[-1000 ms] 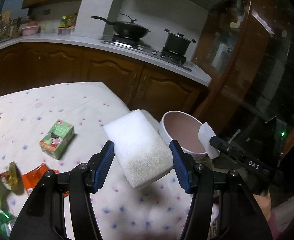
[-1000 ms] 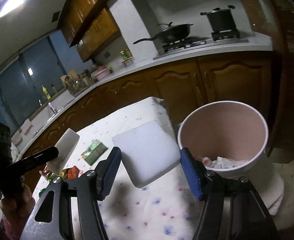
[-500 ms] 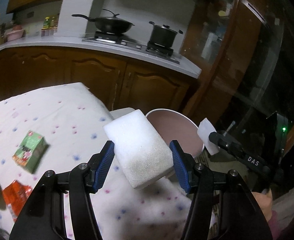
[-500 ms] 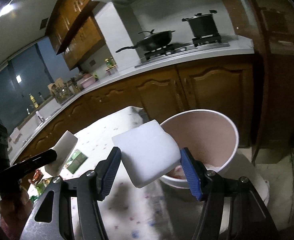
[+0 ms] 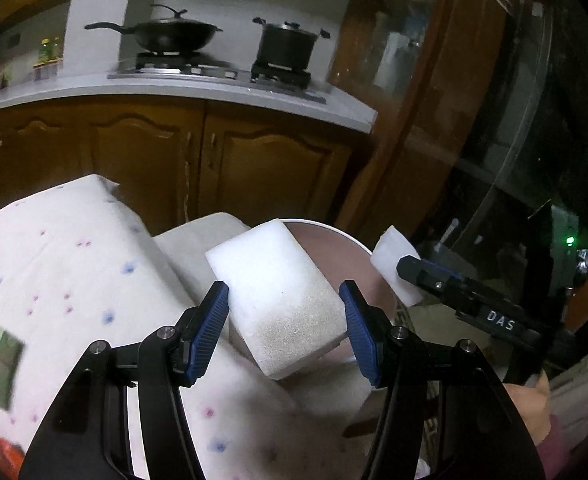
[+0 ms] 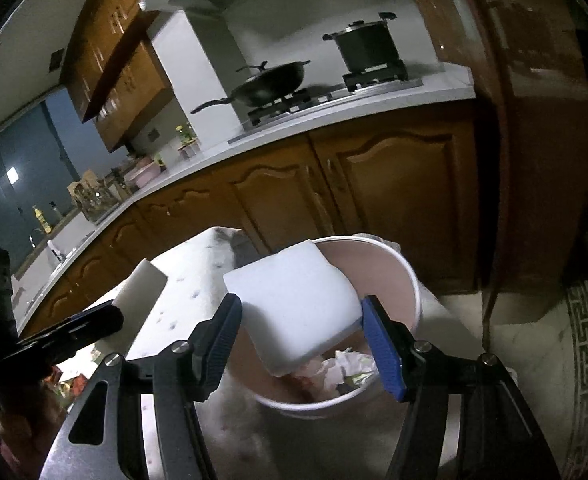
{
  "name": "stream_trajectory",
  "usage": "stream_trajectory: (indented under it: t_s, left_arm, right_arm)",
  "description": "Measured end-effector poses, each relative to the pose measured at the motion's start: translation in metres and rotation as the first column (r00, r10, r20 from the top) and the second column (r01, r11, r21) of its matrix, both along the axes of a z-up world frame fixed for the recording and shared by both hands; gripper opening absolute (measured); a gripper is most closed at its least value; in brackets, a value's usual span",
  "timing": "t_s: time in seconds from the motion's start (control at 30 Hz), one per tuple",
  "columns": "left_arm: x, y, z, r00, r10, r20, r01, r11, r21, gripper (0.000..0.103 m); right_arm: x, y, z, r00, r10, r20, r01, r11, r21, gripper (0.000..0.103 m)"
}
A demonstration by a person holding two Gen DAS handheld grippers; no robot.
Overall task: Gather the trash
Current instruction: 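Carry the white sponge over the bin and open the left tool to drop it, then move both open tools back over the table toward the snack bags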
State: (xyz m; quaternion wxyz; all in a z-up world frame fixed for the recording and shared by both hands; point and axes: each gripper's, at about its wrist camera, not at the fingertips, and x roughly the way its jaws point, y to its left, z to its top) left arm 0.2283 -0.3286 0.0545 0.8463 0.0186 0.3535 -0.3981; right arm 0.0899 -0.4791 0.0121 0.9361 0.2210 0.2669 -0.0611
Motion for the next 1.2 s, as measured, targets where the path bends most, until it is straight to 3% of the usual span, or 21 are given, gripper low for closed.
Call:
stream_trajectory:
  t_s: [0.37,0.5,0.73,0.97,1.2]
  left_arm:
    - [0.019,-0.046,-0.025,0.998,-0.031,-0.058,0.033,0.999,0.039,0.058]
    - [0.021,-0.051,-0.032,0.997,-0.034,-0.069,0.038,0.998,0.049,0.060]
    - [0.023,-0.056,-0.037,0.997,-0.034,-0.075,0.039,0.997,0.073,0.066]
    - [0.024,-0.051,-0.039,0.996,-0.024,-0.092,0.030,0.997,0.068,0.073]
    - [0.018,-0.046,-0.038,0.996,-0.007,-0.087,0.013,0.998,0.068,0.073]
  right_arm:
    - [0.017,-0.022,-0.013,0.999,-0.009,-0.032,0.009,1.000,0.010,0.064]
    - [0.022,-0.025,-0.017,0.999,-0.006,-0.046,0.007,1.000,0.024,0.068]
    - [0.026,-0.032,-0.024,0.998,-0.015,-0.058,0.018,0.999,0.049,0.078]
    - [0.022,-0.033,-0.021,0.998,-0.030,-0.046,0.033,0.998,0.058,0.078]
    - [0.014,-0.030,-0.013,0.999,-0.041,-0.029,0.042,0.997,0.058,0.078]
